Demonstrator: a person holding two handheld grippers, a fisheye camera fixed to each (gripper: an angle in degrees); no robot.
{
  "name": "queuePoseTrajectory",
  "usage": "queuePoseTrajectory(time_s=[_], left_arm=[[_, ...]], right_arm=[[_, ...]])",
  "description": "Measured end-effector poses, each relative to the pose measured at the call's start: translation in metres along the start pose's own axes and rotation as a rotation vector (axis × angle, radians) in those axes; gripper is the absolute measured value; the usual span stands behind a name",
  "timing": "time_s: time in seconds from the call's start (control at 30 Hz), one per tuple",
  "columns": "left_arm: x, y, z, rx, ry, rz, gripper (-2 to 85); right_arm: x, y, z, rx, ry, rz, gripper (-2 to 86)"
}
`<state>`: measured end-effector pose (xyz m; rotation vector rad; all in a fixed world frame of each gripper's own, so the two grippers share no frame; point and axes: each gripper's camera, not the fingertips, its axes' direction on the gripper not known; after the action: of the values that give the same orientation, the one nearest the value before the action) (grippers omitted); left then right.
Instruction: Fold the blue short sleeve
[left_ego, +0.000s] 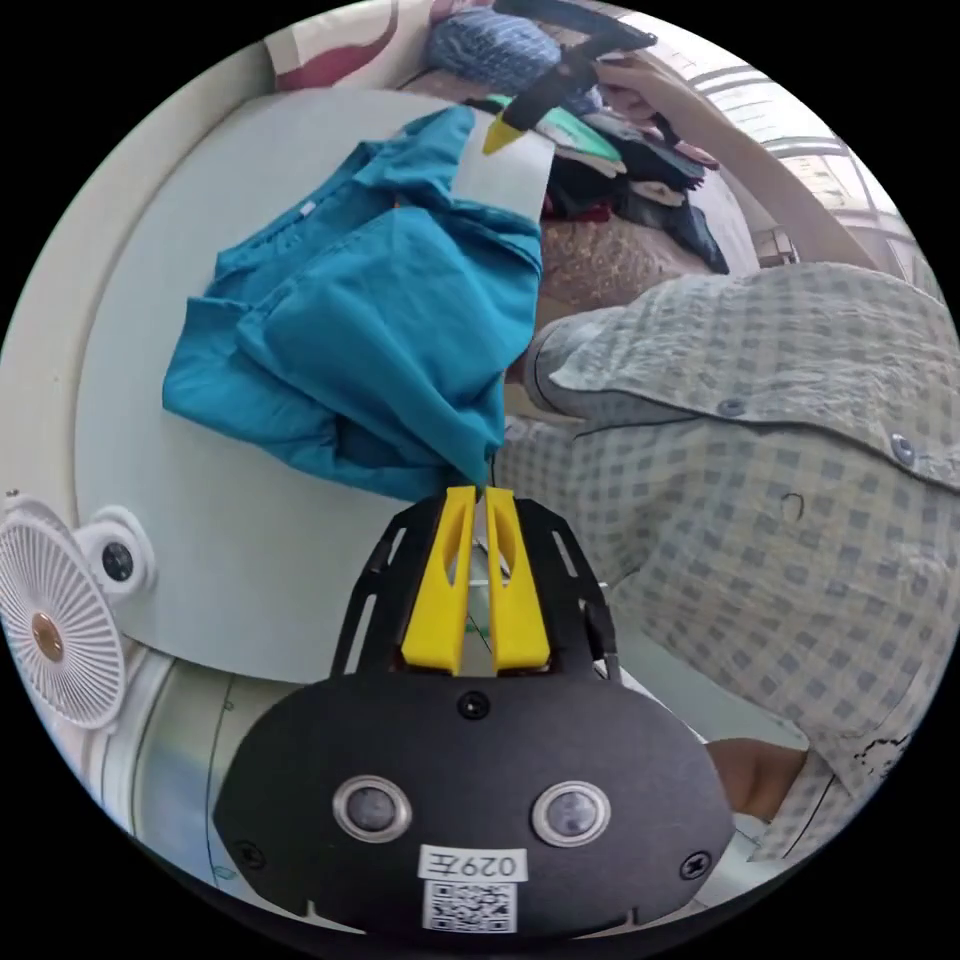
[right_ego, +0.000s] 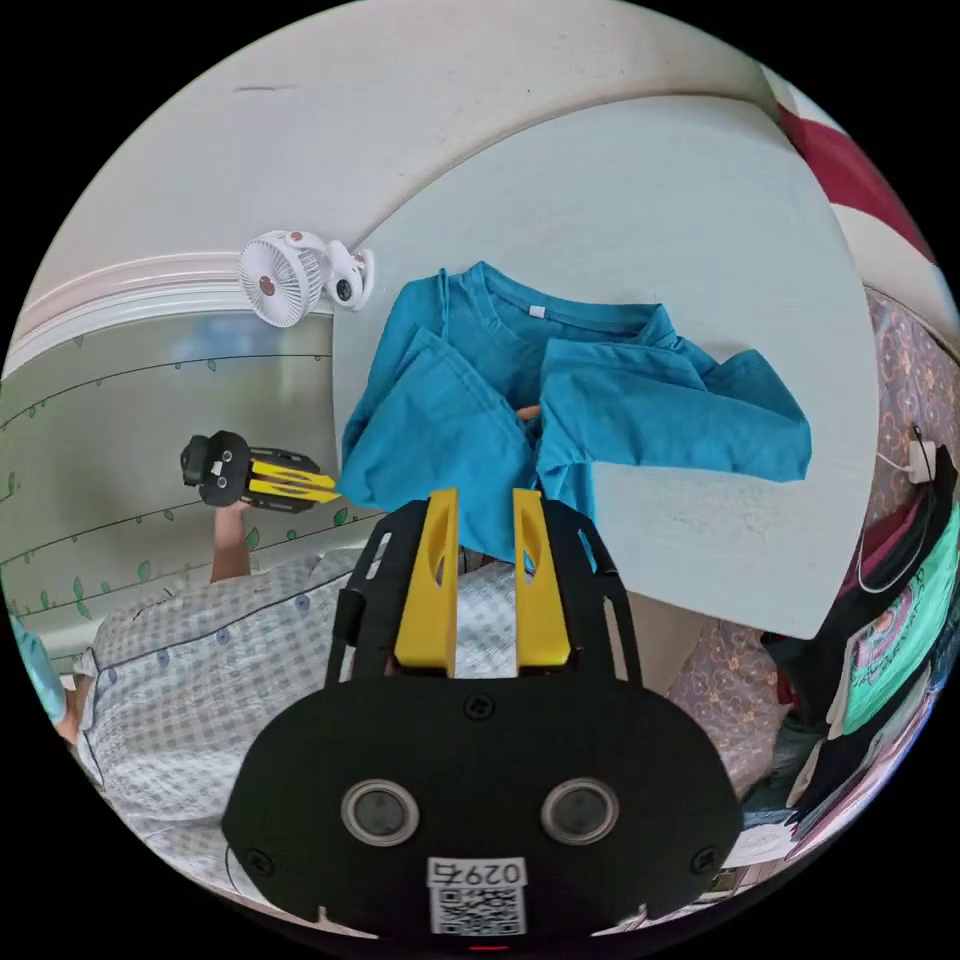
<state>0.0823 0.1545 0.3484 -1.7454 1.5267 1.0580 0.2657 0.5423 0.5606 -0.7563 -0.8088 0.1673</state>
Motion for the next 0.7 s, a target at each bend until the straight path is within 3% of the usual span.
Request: queuePoseTrajectory(time_s=[0.13,0.23,0.33,0.5,0.63,0.7], left_arm=[[-0.042,0.022,-0.011,0.211,0.155,-0.272,8.3],[-0.064,0.030,-0.027,0.375,0.115,-0.470,8.6],[-0.084,0.011,-0.032,0.427,0.078,-0.572,8.8],[-0.125,-0.056,-0.019,0.282,-0.030,-0.609,7.7],[-0.151,-0.105,-0.007,0.144,-0.091,-0.578,4.3],[-0.157,-0.121,0.001,0.068,-0.115,-0.560,1.3]], right_arm=[[-0.008,-0.033,0.039,-0.026,0.035,-0.055,7.4],[-0.030,-0.045,0.072,-0.085,0.061,-0.138,8.3],[-0.055,-0.051,0.128,-0.234,0.203,-0.232,8.2],[-0.093,-0.035,0.157,-0.221,0.426,-0.353,1.4],[-0.125,0.005,0.138,-0.236,0.223,-0.535,0.2],[-0.121,0.014,0.154,-0.463,0.098,-0.556,0.1]])
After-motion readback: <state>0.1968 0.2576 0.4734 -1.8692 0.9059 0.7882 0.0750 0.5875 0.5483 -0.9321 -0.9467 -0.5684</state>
